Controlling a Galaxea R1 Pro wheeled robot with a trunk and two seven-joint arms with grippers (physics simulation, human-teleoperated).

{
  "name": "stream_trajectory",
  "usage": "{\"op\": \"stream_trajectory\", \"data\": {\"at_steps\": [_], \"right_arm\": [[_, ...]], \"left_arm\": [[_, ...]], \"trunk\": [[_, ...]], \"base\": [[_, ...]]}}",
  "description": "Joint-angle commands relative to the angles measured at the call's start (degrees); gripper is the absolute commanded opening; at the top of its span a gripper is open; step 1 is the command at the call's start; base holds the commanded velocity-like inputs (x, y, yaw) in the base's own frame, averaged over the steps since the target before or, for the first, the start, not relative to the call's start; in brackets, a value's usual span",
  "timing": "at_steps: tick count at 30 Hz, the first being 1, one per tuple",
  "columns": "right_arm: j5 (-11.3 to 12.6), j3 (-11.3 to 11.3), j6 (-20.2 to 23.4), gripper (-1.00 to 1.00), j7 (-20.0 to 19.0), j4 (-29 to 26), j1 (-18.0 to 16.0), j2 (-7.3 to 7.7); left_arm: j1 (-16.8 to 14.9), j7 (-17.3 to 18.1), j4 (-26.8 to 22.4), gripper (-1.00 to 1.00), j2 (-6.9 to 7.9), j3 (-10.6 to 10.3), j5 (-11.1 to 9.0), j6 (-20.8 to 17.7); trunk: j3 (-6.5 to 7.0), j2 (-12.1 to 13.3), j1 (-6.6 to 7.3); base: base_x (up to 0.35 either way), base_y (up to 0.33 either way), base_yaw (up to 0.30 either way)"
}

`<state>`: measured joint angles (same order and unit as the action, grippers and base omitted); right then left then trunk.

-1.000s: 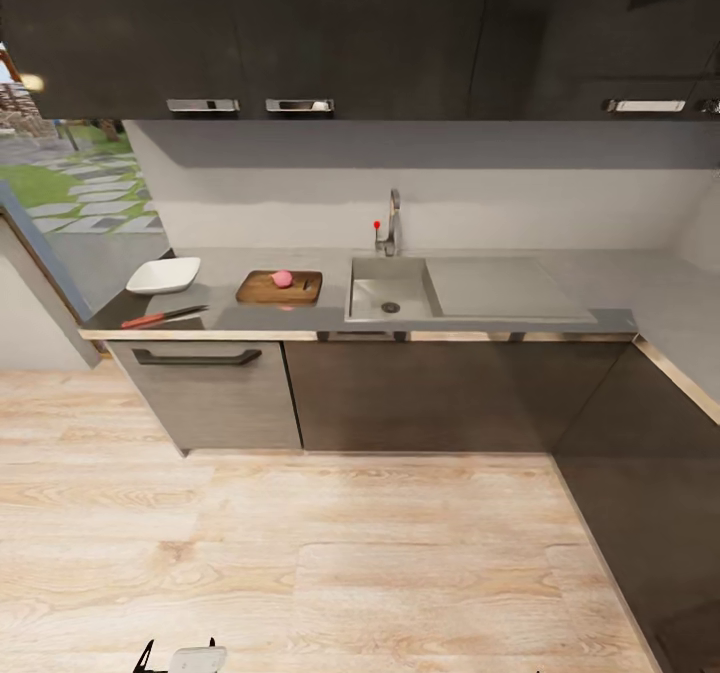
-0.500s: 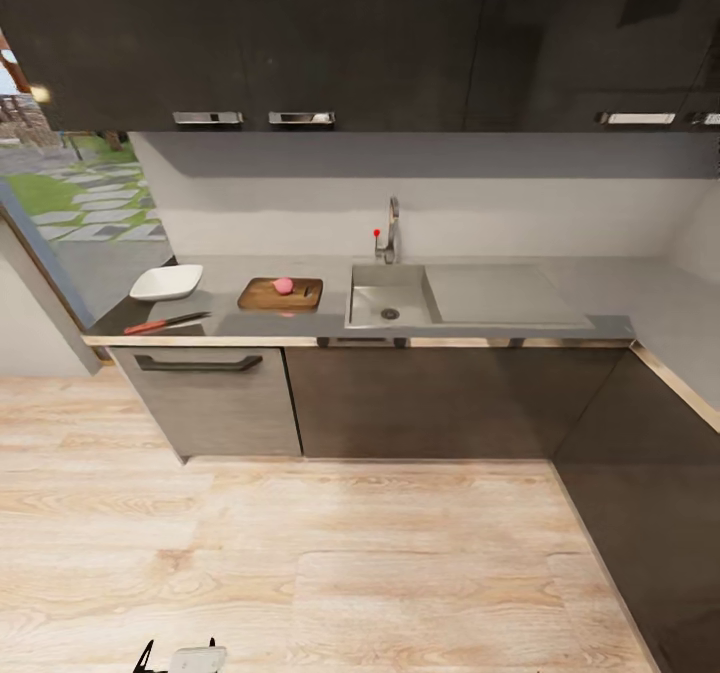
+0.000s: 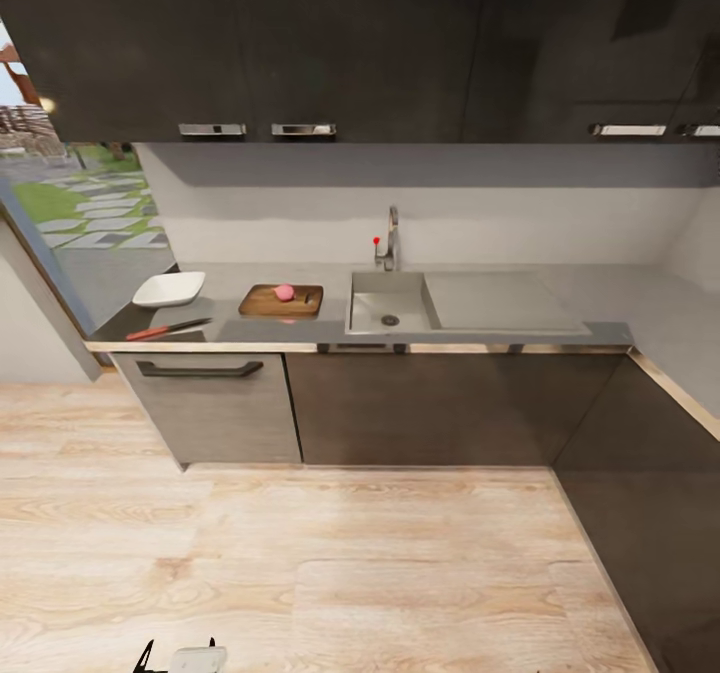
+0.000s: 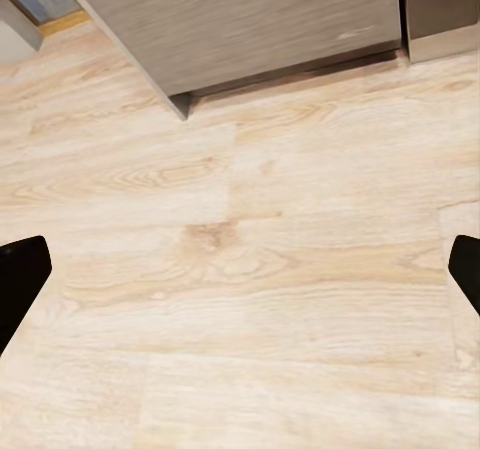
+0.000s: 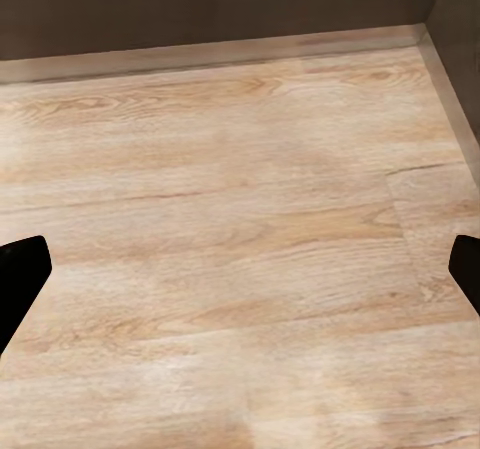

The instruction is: In the kitchen, take the Vidalia onion out of the sink, dice it on the chopping board with the paring knife, put the diced onion into the bowl on the countertop, then place both the paring knife and the chopping board into the sink.

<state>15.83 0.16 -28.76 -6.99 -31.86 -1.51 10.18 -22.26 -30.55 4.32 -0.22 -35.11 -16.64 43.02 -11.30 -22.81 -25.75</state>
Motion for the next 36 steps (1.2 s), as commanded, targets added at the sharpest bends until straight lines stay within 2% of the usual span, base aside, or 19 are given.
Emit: {"op": "stream_trajectory", "data": {"at_steps": [1, 36], "right_arm": [[0.6, 0.0, -0.2, 1.0, -0.5, 0.0, 0.0, 0.02], [0.5, 0.0, -0.2, 1.0, -0.5, 0.1, -0.1, -0.23]], "left_arm": [[-0.1, -0.1, 0.2, 1.0, -0.04, -0.5, -0.3, 0.2], [-0.1, -0.1, 0.2, 1.0, -0.04, -0.5, -0.3, 0.2]], "trunk": [[-0.02, -0.1, -0.03], [3.13, -0.1, -0.03]], "base": [[0.0, 0.0, 0.0], [0.0, 0.0, 0.004]]}}
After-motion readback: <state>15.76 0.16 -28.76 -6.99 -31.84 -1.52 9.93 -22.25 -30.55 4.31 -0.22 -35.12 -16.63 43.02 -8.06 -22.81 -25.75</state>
